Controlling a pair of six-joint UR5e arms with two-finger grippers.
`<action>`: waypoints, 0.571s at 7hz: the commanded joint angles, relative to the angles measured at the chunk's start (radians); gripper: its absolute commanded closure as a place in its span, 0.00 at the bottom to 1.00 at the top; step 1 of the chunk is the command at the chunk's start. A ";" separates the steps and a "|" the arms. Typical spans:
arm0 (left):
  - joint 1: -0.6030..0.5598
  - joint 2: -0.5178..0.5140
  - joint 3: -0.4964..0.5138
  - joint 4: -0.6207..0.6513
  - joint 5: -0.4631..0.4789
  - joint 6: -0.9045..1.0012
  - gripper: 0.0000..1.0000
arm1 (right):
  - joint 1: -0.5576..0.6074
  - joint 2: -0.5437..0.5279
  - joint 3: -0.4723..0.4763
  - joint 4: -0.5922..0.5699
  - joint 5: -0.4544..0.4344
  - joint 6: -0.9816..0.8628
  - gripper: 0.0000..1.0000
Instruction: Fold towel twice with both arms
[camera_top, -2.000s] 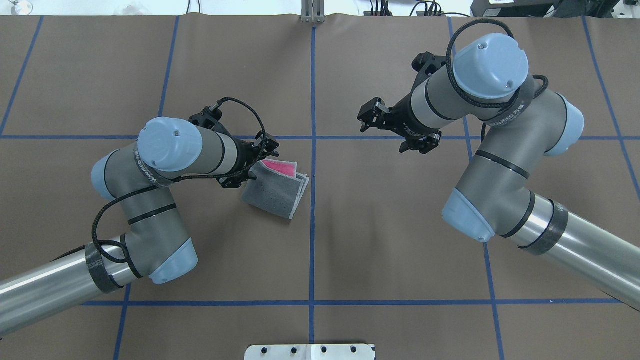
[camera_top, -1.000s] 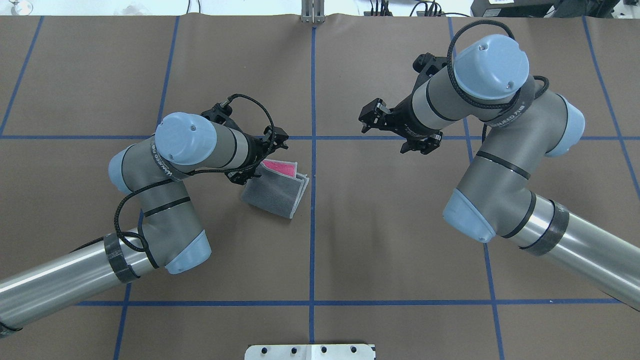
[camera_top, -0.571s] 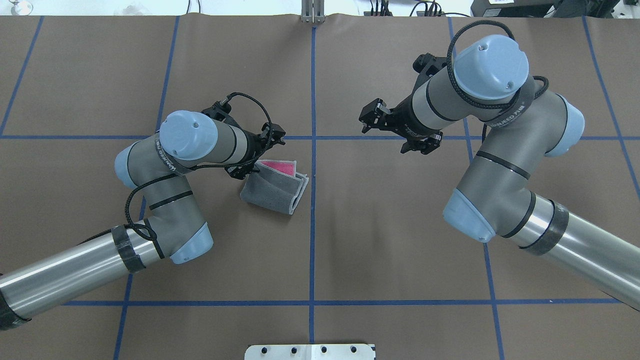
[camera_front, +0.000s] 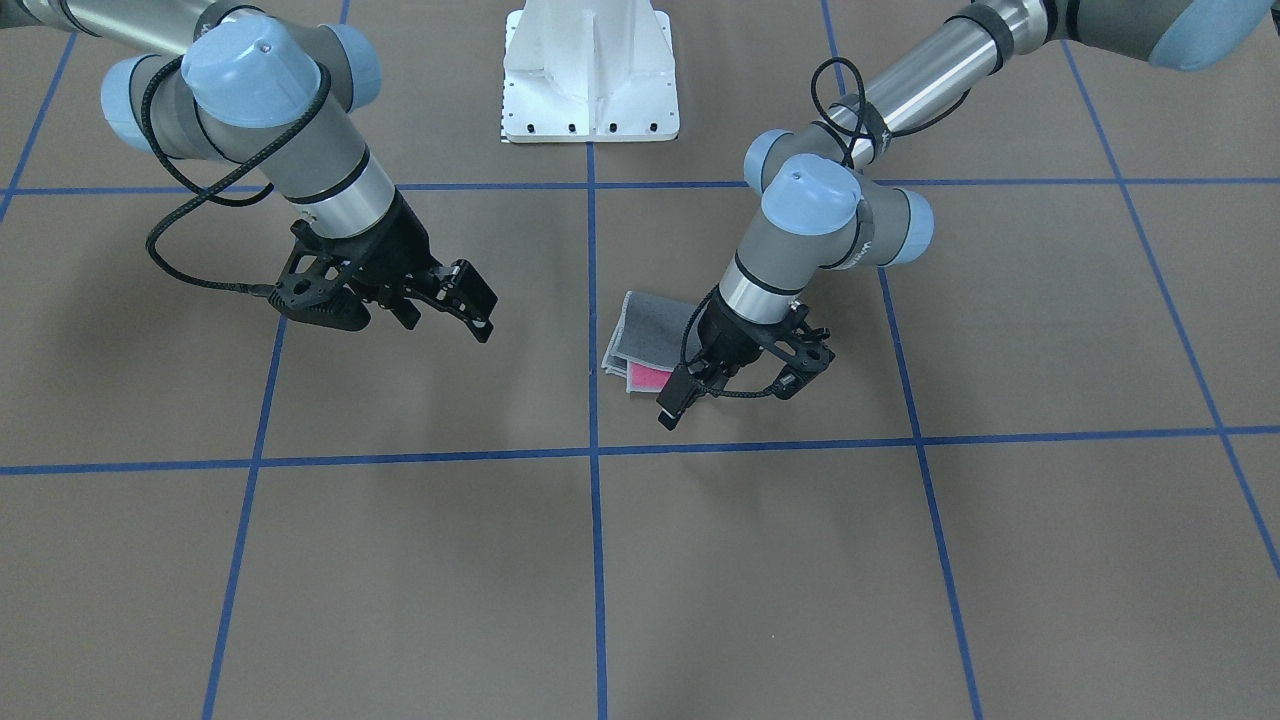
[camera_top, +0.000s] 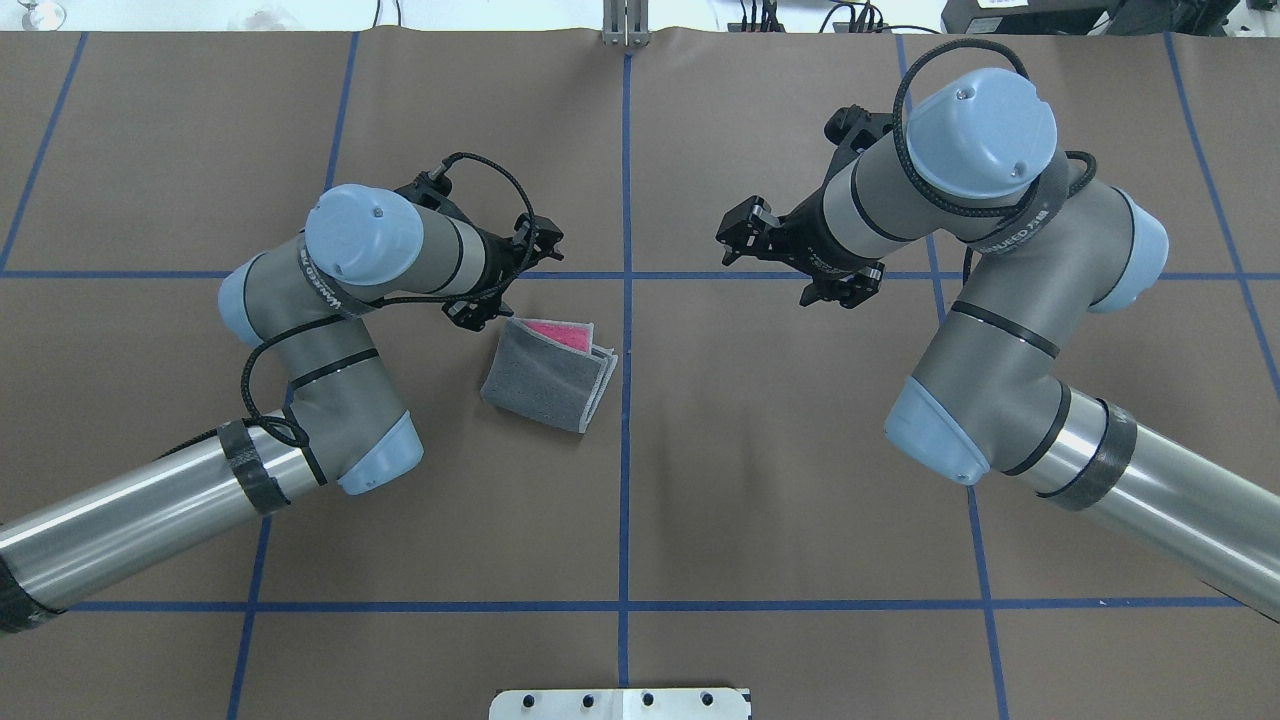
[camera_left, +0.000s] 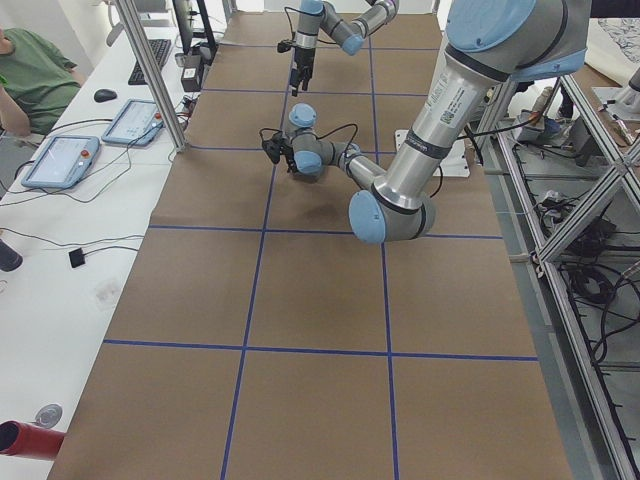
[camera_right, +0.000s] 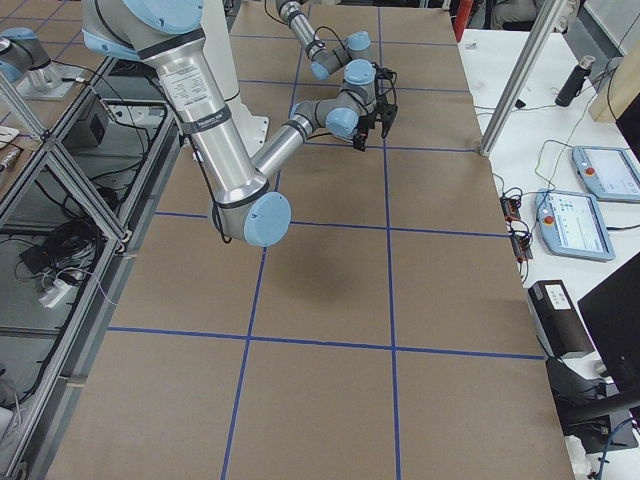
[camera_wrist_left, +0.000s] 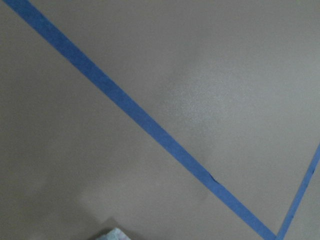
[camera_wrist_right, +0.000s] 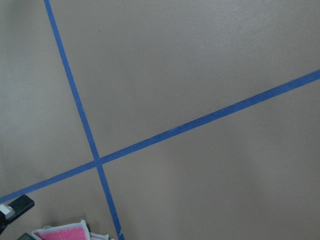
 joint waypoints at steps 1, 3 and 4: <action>-0.089 -0.010 -0.001 0.008 -0.116 0.018 0.00 | 0.008 0.003 0.000 0.000 0.000 -0.006 0.01; -0.165 0.004 -0.001 0.058 -0.181 0.191 0.00 | 0.037 -0.008 -0.004 -0.014 -0.008 -0.103 0.01; -0.209 0.040 -0.012 0.099 -0.184 0.314 0.00 | 0.079 -0.029 -0.032 -0.018 -0.002 -0.212 0.01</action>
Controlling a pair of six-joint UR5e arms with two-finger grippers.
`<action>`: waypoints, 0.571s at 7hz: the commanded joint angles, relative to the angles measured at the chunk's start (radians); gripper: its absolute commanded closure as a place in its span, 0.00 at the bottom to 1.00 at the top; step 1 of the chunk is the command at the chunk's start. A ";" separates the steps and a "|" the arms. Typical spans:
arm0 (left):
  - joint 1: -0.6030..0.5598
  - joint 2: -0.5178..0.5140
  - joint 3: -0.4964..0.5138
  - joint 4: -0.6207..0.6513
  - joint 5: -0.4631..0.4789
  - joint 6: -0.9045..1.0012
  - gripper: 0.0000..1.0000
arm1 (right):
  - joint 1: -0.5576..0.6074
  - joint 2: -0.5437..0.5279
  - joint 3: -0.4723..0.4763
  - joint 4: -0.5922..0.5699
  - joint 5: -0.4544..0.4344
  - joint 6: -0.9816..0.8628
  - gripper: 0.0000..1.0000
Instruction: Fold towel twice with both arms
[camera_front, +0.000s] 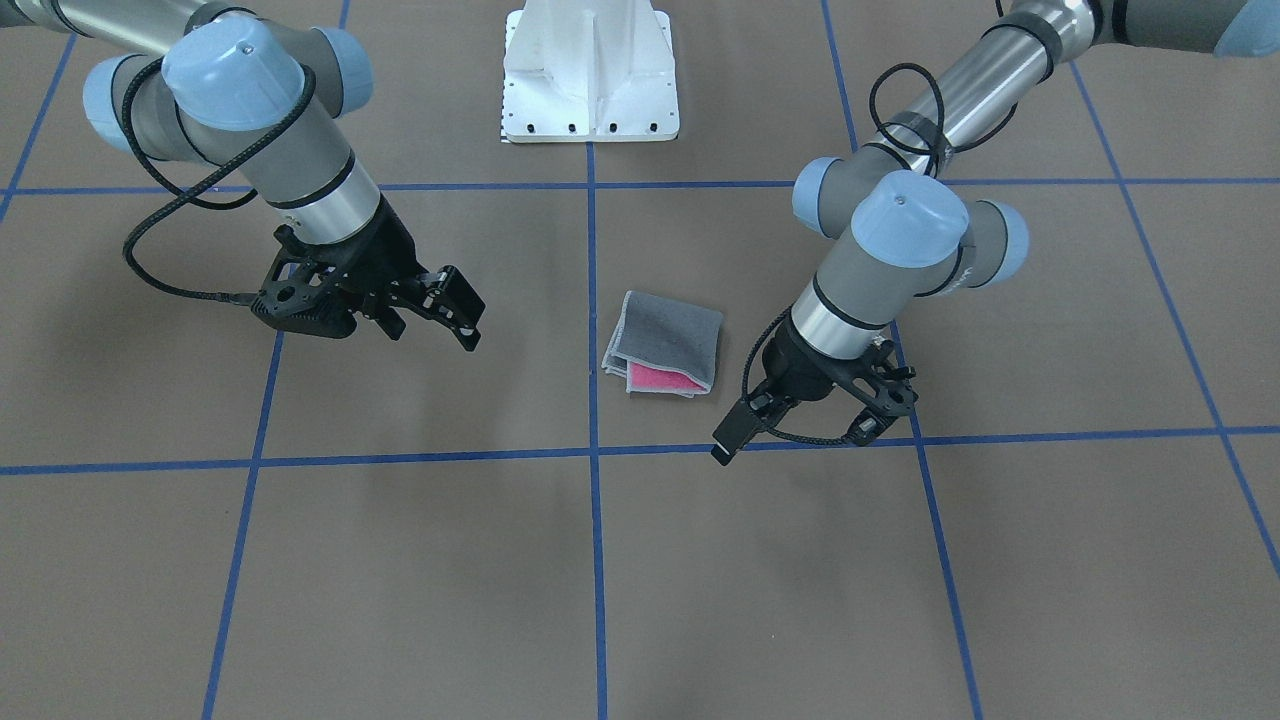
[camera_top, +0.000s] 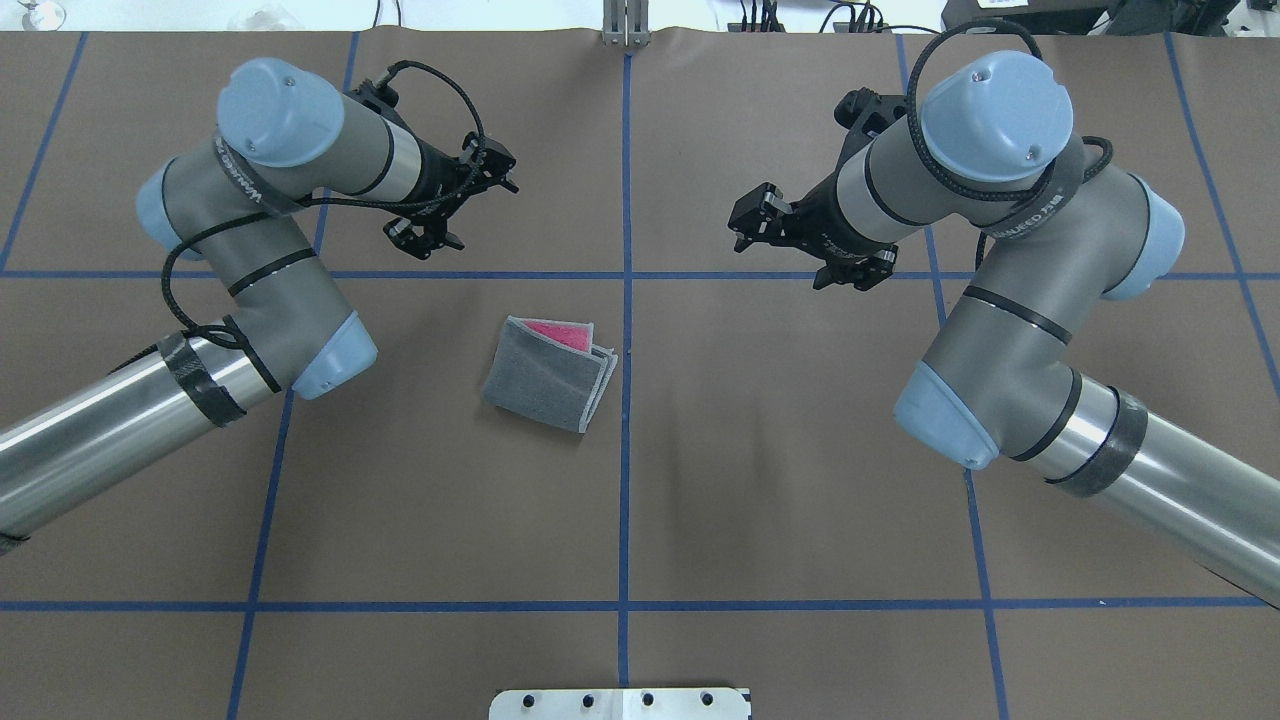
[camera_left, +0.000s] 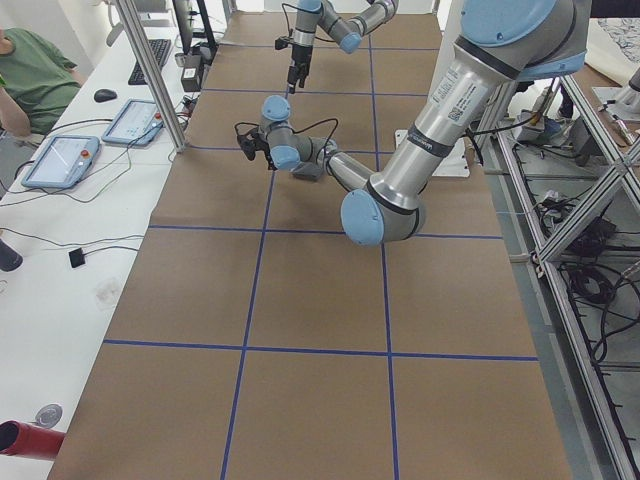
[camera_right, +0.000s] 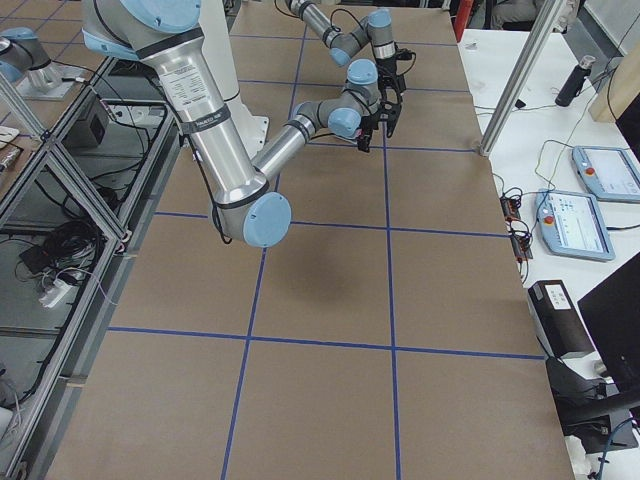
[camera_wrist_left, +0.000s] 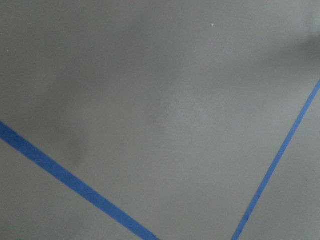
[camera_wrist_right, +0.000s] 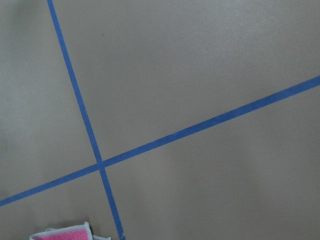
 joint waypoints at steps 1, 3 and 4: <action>-0.094 0.063 -0.034 0.111 -0.021 0.260 0.00 | 0.092 -0.031 -0.048 -0.059 0.005 -0.248 0.01; -0.188 0.129 -0.159 0.387 -0.019 0.653 0.00 | 0.202 -0.028 -0.048 -0.314 0.008 -0.623 0.01; -0.246 0.135 -0.201 0.524 -0.018 0.836 0.00 | 0.262 -0.029 -0.049 -0.411 0.007 -0.808 0.01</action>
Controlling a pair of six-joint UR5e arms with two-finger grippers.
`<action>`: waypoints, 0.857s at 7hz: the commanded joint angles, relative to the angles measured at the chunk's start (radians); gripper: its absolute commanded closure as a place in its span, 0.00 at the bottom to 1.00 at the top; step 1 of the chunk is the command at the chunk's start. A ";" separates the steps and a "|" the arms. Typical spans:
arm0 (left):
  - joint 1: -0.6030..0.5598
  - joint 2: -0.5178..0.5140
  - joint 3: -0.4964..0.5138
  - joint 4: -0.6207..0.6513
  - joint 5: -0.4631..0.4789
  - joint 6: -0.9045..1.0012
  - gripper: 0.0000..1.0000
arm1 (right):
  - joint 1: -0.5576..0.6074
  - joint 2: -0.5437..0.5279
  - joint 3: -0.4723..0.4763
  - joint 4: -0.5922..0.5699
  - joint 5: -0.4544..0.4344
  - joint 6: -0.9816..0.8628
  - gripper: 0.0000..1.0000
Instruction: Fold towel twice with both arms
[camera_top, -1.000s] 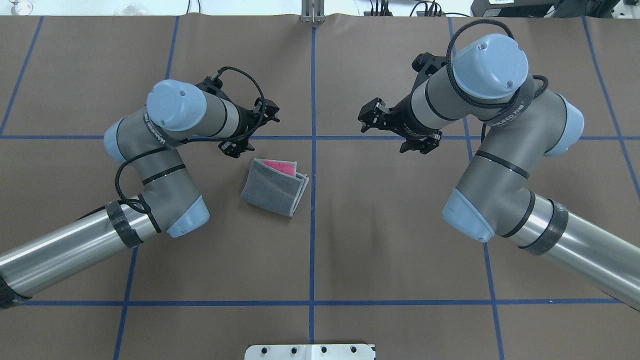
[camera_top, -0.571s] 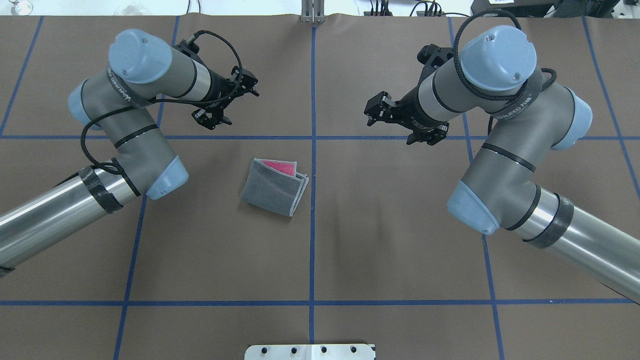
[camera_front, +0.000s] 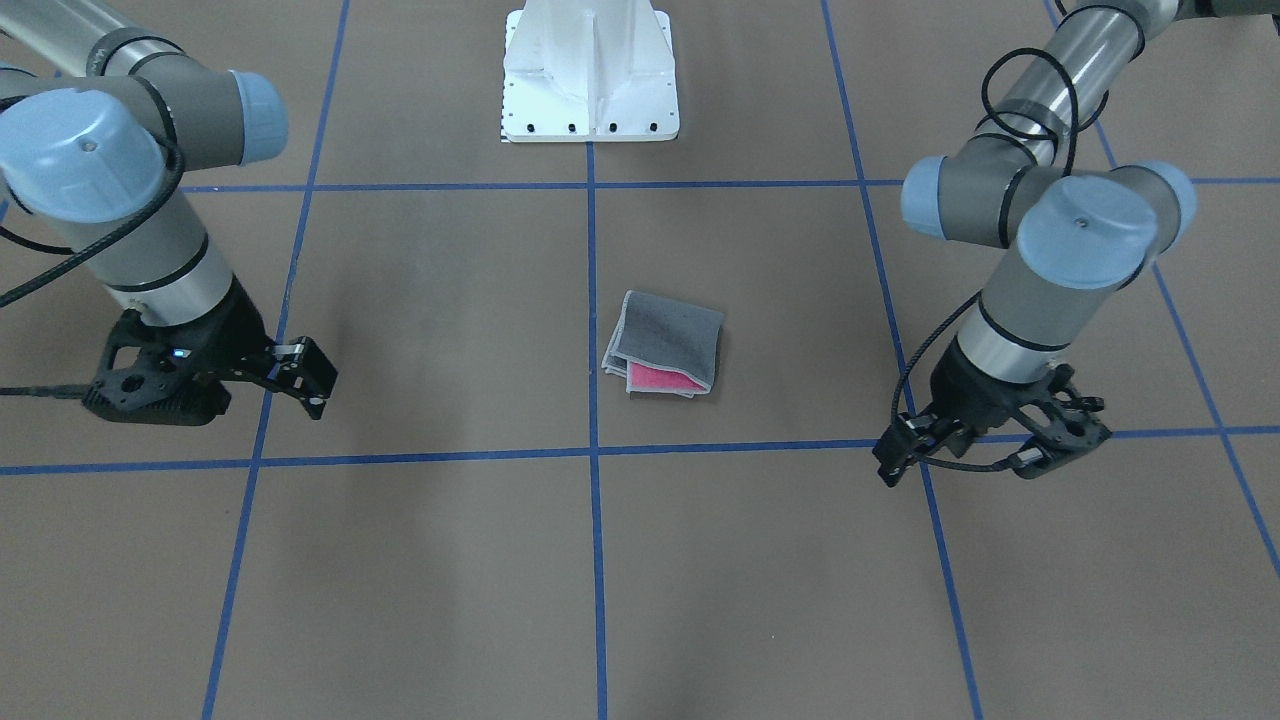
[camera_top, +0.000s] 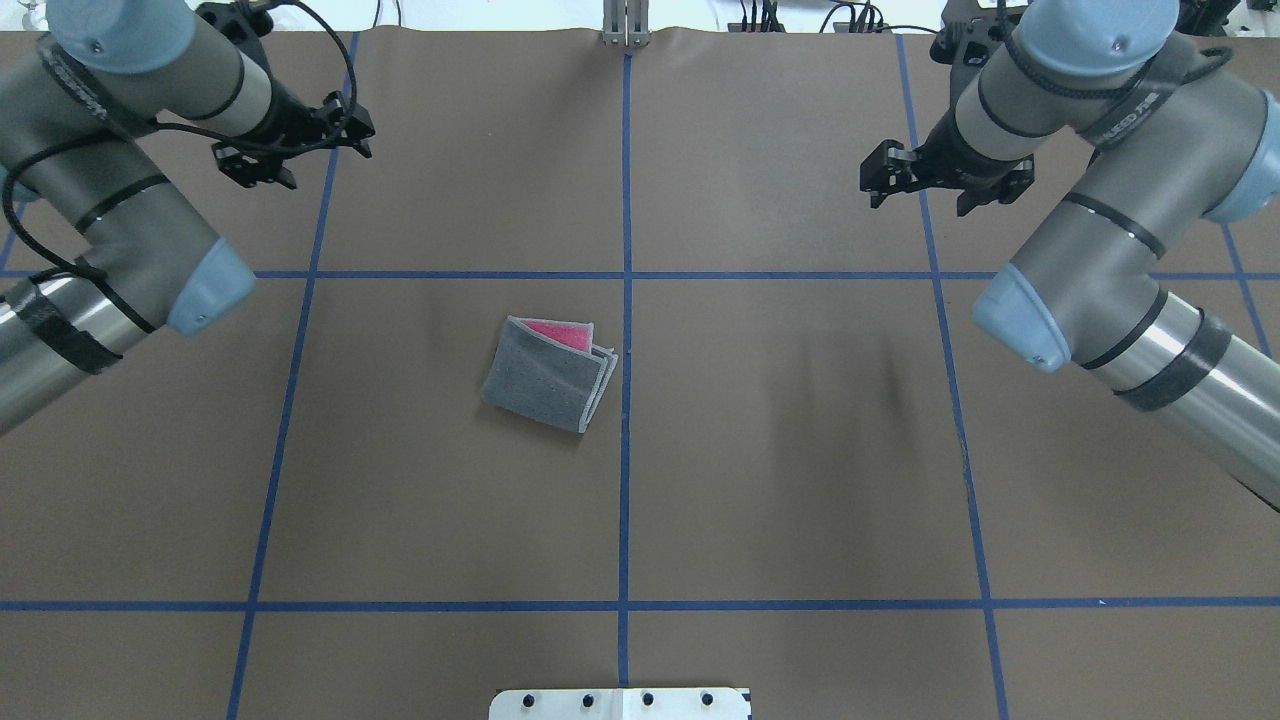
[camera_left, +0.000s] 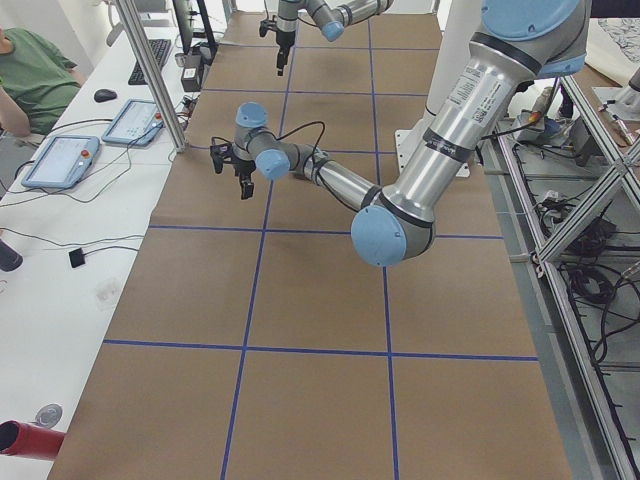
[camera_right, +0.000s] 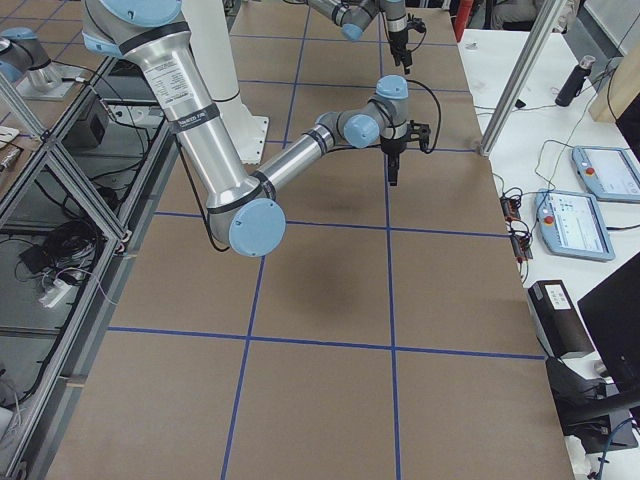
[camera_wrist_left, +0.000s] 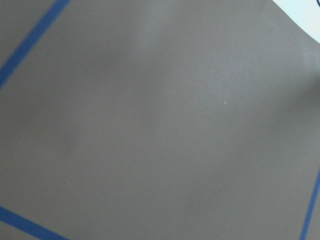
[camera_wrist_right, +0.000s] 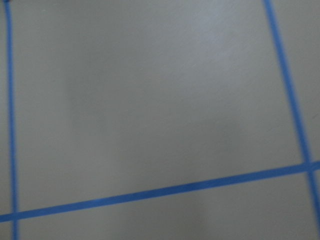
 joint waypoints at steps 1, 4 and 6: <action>-0.119 0.099 -0.101 0.209 -0.003 0.471 0.00 | 0.157 -0.015 -0.001 -0.201 0.010 -0.419 0.01; -0.361 0.272 -0.159 0.138 -0.287 0.669 0.00 | 0.434 -0.182 0.003 -0.185 0.308 -0.685 0.01; -0.466 0.419 -0.176 0.069 -0.315 0.894 0.00 | 0.465 -0.230 -0.004 -0.182 0.305 -0.689 0.01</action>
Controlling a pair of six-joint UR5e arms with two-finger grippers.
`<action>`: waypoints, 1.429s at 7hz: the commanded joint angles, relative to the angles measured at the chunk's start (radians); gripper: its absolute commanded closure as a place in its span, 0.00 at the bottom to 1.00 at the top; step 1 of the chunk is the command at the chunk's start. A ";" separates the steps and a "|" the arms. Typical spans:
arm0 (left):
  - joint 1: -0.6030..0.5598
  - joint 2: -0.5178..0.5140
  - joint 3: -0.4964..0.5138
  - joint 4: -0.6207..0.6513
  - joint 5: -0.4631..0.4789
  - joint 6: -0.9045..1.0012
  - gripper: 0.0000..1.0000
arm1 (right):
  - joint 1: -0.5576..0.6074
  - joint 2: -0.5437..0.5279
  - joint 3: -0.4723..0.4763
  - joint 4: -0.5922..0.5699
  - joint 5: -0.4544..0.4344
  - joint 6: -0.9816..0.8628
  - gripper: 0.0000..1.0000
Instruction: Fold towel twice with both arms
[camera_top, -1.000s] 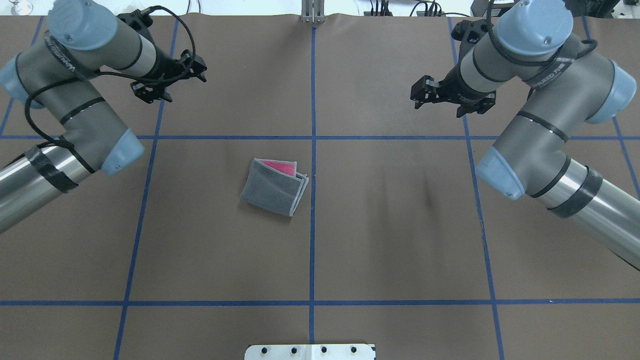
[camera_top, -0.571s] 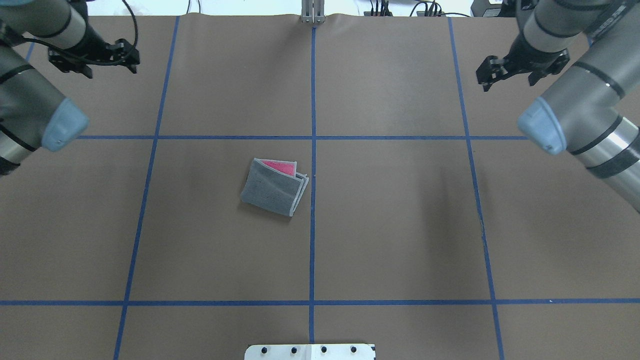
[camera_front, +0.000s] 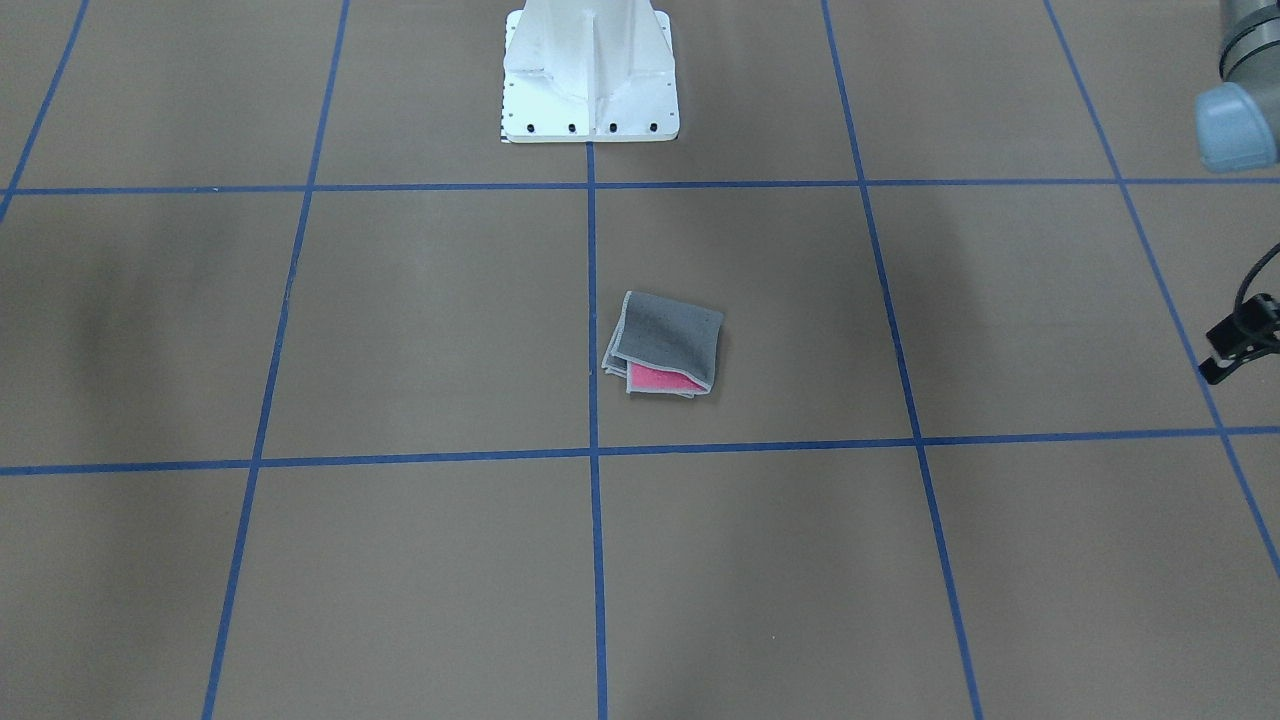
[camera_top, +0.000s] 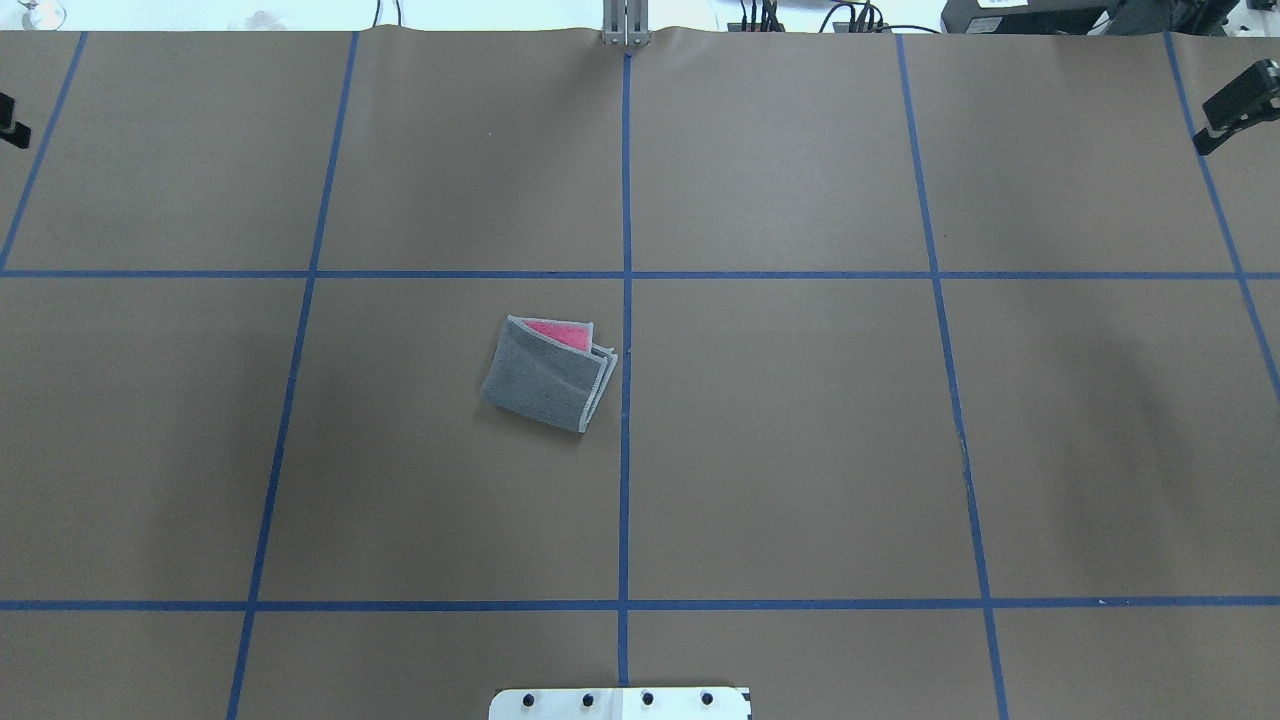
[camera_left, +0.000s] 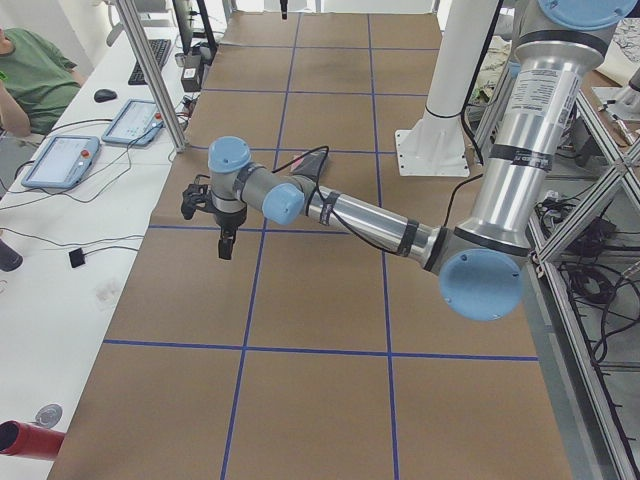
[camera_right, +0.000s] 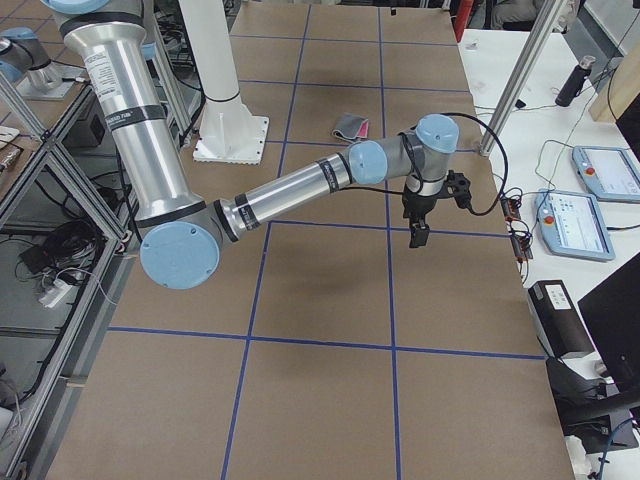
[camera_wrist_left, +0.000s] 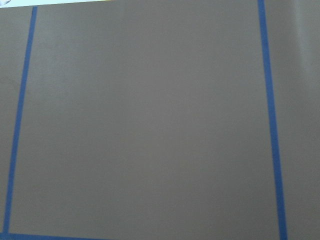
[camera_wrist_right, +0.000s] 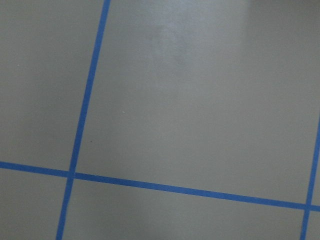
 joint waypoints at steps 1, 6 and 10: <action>-0.080 0.143 -0.009 -0.057 -0.028 0.222 0.00 | 0.028 -0.060 -0.015 0.002 -0.027 -0.020 0.01; -0.092 0.243 -0.011 0.003 -0.034 0.289 0.00 | 0.146 -0.207 0.016 -0.003 -0.021 -0.250 0.01; -0.230 0.246 -0.049 0.247 -0.033 0.514 0.00 | 0.211 -0.341 0.010 -0.001 0.046 -0.348 0.01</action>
